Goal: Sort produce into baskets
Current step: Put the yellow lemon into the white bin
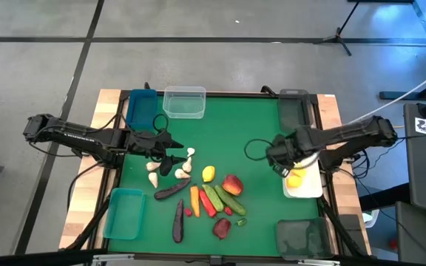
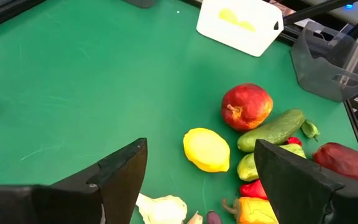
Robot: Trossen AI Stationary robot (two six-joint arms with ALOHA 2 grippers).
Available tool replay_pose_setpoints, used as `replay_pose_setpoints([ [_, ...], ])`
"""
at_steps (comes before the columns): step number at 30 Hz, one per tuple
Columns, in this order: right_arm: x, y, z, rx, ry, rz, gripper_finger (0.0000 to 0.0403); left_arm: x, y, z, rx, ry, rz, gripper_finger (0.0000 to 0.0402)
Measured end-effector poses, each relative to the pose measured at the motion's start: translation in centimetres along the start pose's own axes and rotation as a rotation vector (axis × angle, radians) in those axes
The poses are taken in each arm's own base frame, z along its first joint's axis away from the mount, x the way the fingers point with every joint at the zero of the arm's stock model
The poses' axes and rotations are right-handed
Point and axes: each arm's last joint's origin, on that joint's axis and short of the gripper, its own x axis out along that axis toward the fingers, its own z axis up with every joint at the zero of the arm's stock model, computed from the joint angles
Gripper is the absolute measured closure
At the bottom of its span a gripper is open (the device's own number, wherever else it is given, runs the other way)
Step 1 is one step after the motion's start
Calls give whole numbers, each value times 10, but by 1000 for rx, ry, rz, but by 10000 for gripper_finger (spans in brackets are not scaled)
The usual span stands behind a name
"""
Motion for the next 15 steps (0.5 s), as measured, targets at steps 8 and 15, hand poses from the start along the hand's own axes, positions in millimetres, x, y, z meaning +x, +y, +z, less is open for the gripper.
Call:
replay_pose_setpoints([
  [8, 2, 22, -40, 129, 76, -3, 219, 0, 0, 0, 2, 1, 0, 112],
  [15, 23, 28, -72, 222, 244, -72, 219, 0, 0, 0, 2, 1, 1, 112],
])
